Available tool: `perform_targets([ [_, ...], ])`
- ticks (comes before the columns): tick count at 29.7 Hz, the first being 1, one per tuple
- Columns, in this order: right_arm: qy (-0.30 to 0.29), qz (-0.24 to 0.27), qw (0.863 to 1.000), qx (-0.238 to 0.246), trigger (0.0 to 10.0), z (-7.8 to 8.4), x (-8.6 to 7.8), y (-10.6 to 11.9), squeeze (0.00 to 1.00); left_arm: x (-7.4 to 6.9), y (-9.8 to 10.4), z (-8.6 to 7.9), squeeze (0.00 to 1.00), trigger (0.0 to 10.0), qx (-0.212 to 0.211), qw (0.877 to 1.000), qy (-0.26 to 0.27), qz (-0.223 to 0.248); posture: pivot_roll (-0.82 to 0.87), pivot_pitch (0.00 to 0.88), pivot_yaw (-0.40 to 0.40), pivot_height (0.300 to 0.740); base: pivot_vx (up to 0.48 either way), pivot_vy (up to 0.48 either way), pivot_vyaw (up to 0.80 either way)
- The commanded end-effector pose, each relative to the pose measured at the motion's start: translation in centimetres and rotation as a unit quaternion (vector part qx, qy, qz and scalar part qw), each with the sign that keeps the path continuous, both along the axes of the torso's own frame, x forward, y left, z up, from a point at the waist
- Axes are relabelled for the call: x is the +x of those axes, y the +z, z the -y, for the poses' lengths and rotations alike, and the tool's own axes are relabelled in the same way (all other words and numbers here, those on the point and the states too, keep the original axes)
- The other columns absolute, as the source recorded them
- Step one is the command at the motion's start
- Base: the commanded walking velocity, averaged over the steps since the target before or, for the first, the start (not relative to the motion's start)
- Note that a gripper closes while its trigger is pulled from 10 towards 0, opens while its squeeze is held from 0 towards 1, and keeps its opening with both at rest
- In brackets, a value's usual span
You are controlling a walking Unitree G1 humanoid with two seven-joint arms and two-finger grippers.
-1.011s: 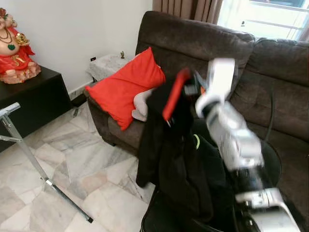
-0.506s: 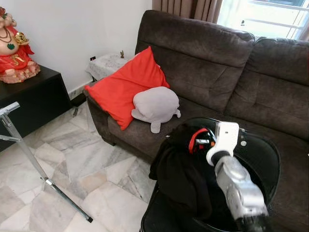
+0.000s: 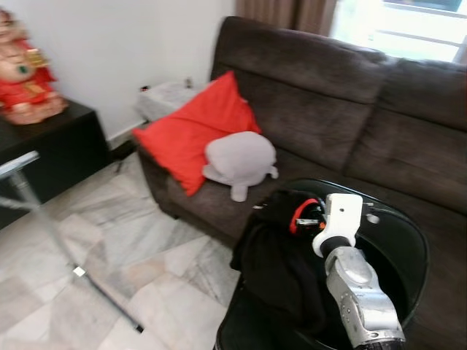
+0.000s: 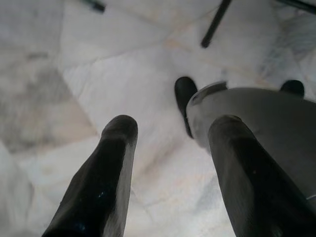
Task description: Hang hanger
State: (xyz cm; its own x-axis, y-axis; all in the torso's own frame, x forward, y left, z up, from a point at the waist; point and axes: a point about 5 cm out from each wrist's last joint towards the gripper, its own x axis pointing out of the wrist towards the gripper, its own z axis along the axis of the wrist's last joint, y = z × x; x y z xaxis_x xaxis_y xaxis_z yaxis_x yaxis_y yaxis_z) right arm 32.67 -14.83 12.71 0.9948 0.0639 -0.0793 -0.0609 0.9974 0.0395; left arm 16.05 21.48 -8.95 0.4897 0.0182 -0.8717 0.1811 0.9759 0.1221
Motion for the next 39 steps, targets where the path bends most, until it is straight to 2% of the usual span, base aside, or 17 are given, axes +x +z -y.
perform_targets([
  [1, 0.015, 0.02, 1.0, -0.001, 10.0, -0.8, 0.0, 0.8, 0.0, -1.0, -0.3, -0.5, 0.0, 10.0, 0.01, 1.0, 0.005, -0.016, 0.09, 0.0, -0.004, 0.74, 0.0, 0.0, 0.8],
  [17, 0.046, 0.036, 0.998, -0.033, 10.0, -1.7, 0.1, 1.0, 0.0, -1.4, -0.5, -0.7, 0.0, 10.0, 0.017, 1.0, 0.011, -0.021, 0.1, 0.0, -0.008, 0.74, 0.0, 0.0, 0.8],
  [27, 0.059, 0.035, 0.997, -0.032, 10.0, -1.9, 0.1, 1.0, 0.0, -1.5, -0.5, -0.6, 0.0, 10.0, 0.016, 0.999, 0.021, -0.023, 0.11, 0.0, -0.018, 0.74, 0.0, 0.0, 0.8],
  [31, 0.059, 0.031, 0.998, -0.018, 10.0, -2.0, 0.4, 1.1, 0.0, -1.4, -0.5, -0.6, 0.0, 10.0, 0.016, 0.999, 0.026, -0.025, 0.1, 0.0, -0.018, 0.74, 0.0, 0.189, 0.0],
  [39, 0.067, 0.027, 0.997, -0.021, 10.0, -2.1, 0.4, 1.0, 0.0, -1.3, -0.4, -0.6, 0.0, 10.0, 0.015, 0.999, 0.027, -0.022, 0.1, 0.0, -0.016, 0.74, 0.0, 0.426, 0.0],
])
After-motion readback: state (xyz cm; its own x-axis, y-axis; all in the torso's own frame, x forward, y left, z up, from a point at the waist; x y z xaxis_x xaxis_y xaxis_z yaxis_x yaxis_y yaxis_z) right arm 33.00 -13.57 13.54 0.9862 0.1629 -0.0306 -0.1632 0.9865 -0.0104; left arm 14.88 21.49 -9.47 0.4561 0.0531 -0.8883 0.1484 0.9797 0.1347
